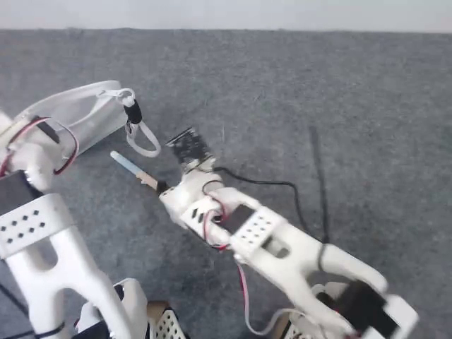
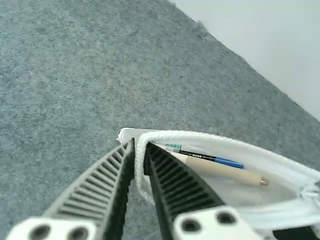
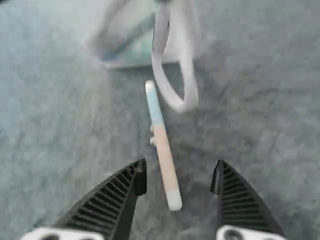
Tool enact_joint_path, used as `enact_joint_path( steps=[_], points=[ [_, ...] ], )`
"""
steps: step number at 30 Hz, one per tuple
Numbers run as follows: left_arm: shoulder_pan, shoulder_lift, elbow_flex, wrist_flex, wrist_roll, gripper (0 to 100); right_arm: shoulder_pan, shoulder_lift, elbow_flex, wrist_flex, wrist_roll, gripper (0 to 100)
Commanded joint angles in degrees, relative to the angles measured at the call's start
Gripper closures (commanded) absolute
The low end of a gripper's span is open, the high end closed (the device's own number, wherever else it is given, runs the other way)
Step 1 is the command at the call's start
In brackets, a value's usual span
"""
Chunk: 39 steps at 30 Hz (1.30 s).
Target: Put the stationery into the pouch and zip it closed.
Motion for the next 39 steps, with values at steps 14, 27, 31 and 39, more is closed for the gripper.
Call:
enact_joint_path(
  steps=[14,27,31,39],
  points=[
    [-0.2,-0.4,-2.1,-2.0,0.7,99,-1.4,22.1,-15.7,-1.8,6.4,79.4],
    [-0.2,-0.4,-2.0,-1.8,0.8,99,-1.3,23.6,-17.1,0.7,6.7,86.1],
    [-0.2,-0.4,-2.0,-1.8,0.8,99,0.0,25.6,-21.6,6.6,6.3,88.7],
    [-0.2,-0.4,-1.9,-1.8,0.8,99,1.1,34.0,-34.1,22.0,6.2,85.4]
  ],
)
